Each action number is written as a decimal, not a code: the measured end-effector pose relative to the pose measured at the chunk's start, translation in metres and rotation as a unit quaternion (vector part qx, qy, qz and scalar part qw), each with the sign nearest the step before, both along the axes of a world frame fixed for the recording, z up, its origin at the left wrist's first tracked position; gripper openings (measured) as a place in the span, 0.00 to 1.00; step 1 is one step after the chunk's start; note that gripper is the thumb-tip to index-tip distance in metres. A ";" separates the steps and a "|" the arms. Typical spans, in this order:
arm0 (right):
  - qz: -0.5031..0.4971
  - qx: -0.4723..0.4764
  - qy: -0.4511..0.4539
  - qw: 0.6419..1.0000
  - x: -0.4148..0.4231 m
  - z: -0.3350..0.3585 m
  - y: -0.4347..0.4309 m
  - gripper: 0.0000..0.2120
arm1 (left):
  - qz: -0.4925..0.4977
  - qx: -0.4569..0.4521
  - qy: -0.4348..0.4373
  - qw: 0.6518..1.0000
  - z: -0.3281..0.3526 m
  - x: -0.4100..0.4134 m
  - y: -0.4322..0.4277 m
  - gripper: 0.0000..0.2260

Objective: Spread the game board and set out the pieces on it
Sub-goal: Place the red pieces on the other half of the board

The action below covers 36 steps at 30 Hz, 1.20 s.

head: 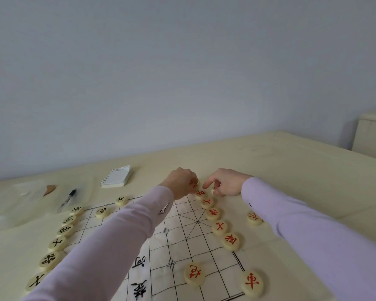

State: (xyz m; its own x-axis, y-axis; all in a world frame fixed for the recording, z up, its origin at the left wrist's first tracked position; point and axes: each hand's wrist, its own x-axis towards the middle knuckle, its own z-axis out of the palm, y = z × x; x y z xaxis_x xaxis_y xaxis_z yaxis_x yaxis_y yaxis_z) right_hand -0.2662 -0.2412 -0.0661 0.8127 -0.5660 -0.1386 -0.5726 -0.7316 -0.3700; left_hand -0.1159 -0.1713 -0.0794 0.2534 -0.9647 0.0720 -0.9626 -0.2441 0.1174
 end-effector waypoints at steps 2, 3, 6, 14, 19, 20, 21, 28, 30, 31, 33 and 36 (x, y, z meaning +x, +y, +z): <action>0.002 -0.007 0.002 1.000 0.001 -0.001 -0.001 0.19 | -0.002 -0.002 0.010 1.000 -0.001 0.001 0.000 0.13; 0.003 -0.010 0.003 1.000 0.002 -0.002 -0.001 0.20 | -0.002 -0.003 0.016 1.000 -0.001 0.000 0.000 0.13; 0.007 -0.019 0.007 1.000 0.004 -0.003 0.000 0.20 | -0.003 -0.021 0.030 0.999 -0.001 -0.001 0.002 0.14; -0.001 -0.023 0.006 1.000 0.002 -0.003 0.002 0.21 | 0.034 -0.040 0.065 0.996 0.005 -0.001 0.007 0.12; -0.029 -0.025 0.002 0.999 -0.003 0.000 0.005 0.18 | 0.031 -0.041 0.054 0.997 0.000 -0.007 0.001 0.11; -0.031 -0.025 0.002 0.999 -0.003 0.000 0.005 0.18 | 0.031 -0.043 0.054 0.997 0.000 -0.007 0.000 0.11; -0.033 -0.023 0.003 0.999 -0.002 -0.001 0.005 0.18 | 0.030 -0.043 0.055 0.997 0.000 -0.008 0.000 0.11; -0.053 0.012 -0.039 0.998 -0.004 0.000 0.009 0.19 | 0.020 -0.049 0.058 0.997 0.005 -0.009 0.011 0.13; -0.066 0.056 -0.095 0.992 -0.008 0.001 0.011 0.20 | 0.014 -0.066 0.066 0.996 0.011 -0.011 0.018 0.14; -0.073 0.093 -0.128 0.985 -0.011 0.002 0.013 0.21 | 0.004 -0.072 0.083 0.994 0.013 -0.014 0.023 0.15; -0.084 0.182 -0.205 0.958 -0.017 0.006 0.020 0.23 | -0.029 -0.068 0.132 0.988 0.019 -0.021 0.035 0.16; -0.097 0.287 -0.294 0.906 -0.027 0.012 0.034 0.24 | -0.085 -0.048 0.190 0.977 0.024 -0.034 0.050 0.18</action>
State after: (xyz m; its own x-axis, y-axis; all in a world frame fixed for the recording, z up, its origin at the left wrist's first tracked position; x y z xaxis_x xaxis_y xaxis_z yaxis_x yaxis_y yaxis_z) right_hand -0.2930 -0.2072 -0.0546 0.7345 -0.6779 -0.0302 -0.2498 -0.2286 -0.9409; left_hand -0.1499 -0.1216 -0.0553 0.1169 -0.9885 0.0962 -0.8706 -0.0554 0.4888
